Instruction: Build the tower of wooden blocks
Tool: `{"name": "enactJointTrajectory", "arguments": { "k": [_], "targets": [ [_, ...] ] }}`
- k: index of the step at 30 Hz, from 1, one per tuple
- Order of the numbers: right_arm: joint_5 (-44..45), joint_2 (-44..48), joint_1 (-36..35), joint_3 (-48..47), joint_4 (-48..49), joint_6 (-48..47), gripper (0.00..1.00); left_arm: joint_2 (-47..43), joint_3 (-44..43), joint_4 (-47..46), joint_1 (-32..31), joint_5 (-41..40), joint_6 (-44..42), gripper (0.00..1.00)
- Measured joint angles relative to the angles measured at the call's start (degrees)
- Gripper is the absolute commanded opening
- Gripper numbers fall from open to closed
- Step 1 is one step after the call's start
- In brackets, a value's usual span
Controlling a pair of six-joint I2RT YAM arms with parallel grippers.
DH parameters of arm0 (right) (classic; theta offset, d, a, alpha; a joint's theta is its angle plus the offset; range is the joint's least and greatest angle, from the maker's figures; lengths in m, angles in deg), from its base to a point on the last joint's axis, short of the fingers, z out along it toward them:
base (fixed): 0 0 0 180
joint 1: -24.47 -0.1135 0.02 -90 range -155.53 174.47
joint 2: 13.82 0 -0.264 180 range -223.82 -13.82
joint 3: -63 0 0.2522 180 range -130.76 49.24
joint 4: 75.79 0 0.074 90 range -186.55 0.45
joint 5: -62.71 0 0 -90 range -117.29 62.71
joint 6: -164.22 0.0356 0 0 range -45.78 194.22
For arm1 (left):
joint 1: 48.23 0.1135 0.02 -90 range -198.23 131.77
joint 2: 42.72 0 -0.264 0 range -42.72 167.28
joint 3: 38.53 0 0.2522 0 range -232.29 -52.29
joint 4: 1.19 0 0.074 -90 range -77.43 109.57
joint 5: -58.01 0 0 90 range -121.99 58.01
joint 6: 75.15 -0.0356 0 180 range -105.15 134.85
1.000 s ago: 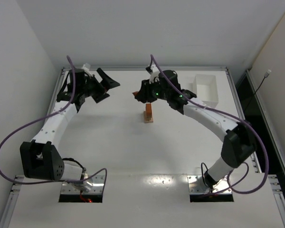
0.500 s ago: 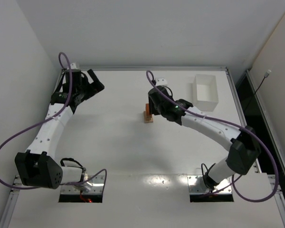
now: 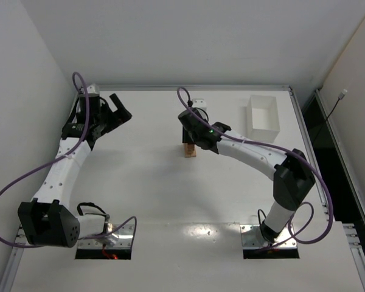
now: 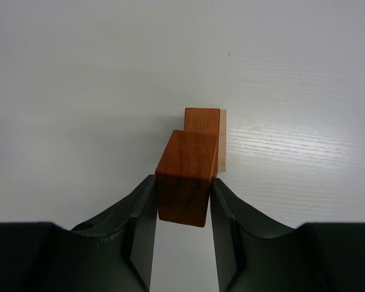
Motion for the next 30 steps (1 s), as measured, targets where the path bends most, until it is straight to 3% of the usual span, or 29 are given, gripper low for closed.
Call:
{"name": "enactJointTrajectory", "arguments": {
  "k": [30],
  "targets": [
    [-3.48, -3.58, 2.69, 0.11, 1.62, -1.36, 0.0, 2.99, 0.11, -0.79, 0.48, 3.76, 0.26, 1.0]
  ]
}}
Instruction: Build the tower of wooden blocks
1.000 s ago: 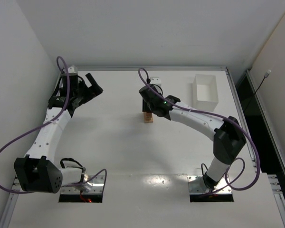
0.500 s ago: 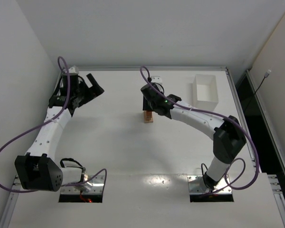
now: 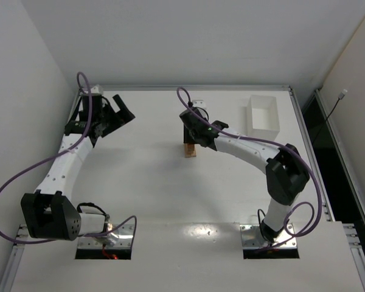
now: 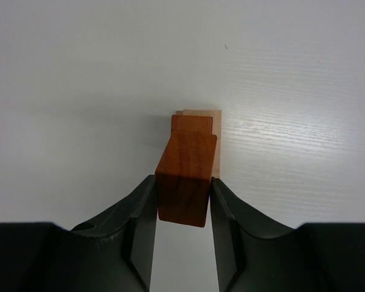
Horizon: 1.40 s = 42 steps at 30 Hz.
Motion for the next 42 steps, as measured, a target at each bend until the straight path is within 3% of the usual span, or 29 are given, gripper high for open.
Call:
{"name": "enactJointTrajectory", "arguments": {
  "k": [26, 29, 30, 34, 42],
  "targets": [
    [-2.12, -2.08, 1.62, -0.02, 1.29, -2.14, 0.0, 1.44, -0.02, -0.57, 0.0, 0.98, 1.03, 1.0],
    [-2.6, -2.08, 1.73, -0.02, 1.33, -2.16, 0.2, 1.44, -0.04, -0.57, 0.0, 1.07, 1.03, 1.0],
    [-2.75, -2.08, 1.77, -0.02, 1.33, -2.16, 0.33, 1.44, -0.04, -0.57, 0.0, 1.09, 1.03, 1.0],
    [-3.02, -2.1, 1.81, -0.02, 1.33, -2.14, 0.55, 1.44, -0.02, -0.57, 0.0, 1.09, 1.03, 1.0],
    [-3.26, -2.27, 1.81, -0.02, 1.4, -2.89, 0.61, 1.95, -0.11, -0.59, 0.0, 1.11, 1.07, 1.0]
  ]
}}
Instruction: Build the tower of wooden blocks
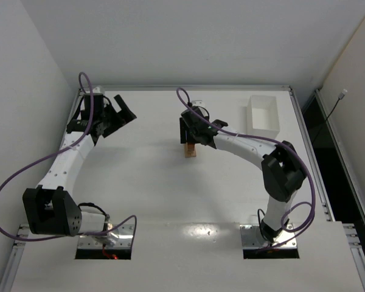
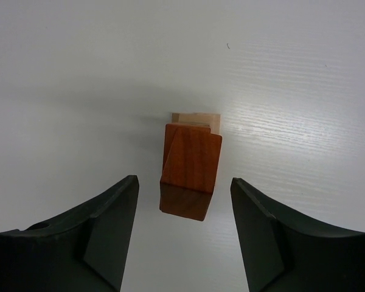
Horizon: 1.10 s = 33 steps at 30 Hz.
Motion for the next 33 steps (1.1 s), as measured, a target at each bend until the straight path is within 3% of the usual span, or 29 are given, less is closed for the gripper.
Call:
{"name": "enactJointTrajectory", "arguments": {
  "k": [9, 15, 19, 24, 33],
  "targets": [
    [-0.15, 1.84, -0.07, 2.51, 3.82, -4.13, 0.75, 0.17, 0.0, 0.0, 0.0, -0.07, 0.17, 1.0],
    [-1.2, 13.68, -0.5, 10.1, 8.57, -11.91, 0.79, -1.86, 2.03, -0.33, 0.0, 0.0, -0.81, 1.0],
    [-1.77, 21.4, 0.09, 10.73, 8.74, -17.62, 0.81, -2.4, 2.8, 0.57, 0.0, 1.42, -5.77, 1.0],
    [-1.09, 27.08, 5.33, 12.85, 6.01, -23.82, 0.81, 2.01, 2.78, 3.58, -0.04, 0.83, -13.9, 1.0],
    [-4.68, 32.3, 18.08, 27.96, 0.66, -27.56, 0.81, 5.77, 2.78, 5.97, -0.09, -0.9, -19.5, 1.0]
  ]
}}
